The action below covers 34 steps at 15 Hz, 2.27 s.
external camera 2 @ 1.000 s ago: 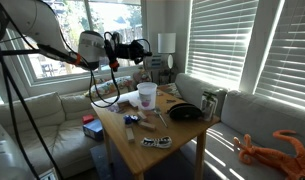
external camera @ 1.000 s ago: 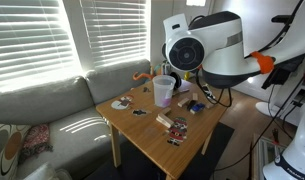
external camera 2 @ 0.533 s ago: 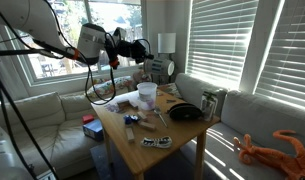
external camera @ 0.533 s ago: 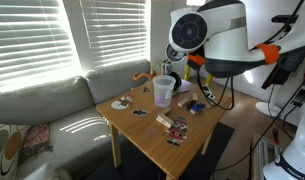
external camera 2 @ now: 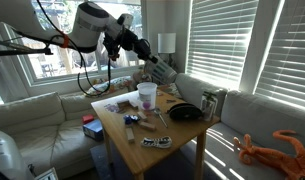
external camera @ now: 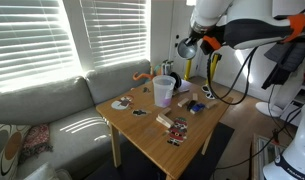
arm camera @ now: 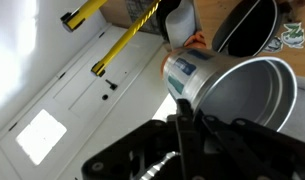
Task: Pour the content from the metallic cup into the clear cup
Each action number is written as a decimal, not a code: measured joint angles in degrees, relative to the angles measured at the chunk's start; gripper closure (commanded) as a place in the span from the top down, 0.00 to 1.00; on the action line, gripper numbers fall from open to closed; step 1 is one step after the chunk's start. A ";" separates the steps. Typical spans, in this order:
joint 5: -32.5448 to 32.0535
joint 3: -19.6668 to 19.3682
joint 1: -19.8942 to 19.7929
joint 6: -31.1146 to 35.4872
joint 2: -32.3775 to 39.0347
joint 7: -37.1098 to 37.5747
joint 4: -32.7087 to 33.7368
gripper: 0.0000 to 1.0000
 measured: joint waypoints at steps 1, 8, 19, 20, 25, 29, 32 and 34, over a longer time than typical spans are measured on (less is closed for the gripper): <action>2.60 -1.06 -0.59 1.10 -1.32 0.00 -1.16 0.01; 9.07 -3.56 -2.83 6.26 -6.39 2.01 -7.14 0.01; 33.45 -8.88 -10.12 8.36 -4.27 -8.79 -7.15 0.01; 35.32 -9.42 -11.36 8.03 -3.87 -9.97 -7.16 0.01; 41.00 -10.78 -15.88 8.08 -1.13 -11.82 -7.12 0.01; 44.43 -10.85 -17.05 9.46 1.40 -11.78 -7.08 0.01; 46.34 -10.94 -17.35 11.47 2.98 -11.78 -7.12 0.01; 47.41 -11.26 -17.50 13.81 3.79 -11.89 -7.27 0.01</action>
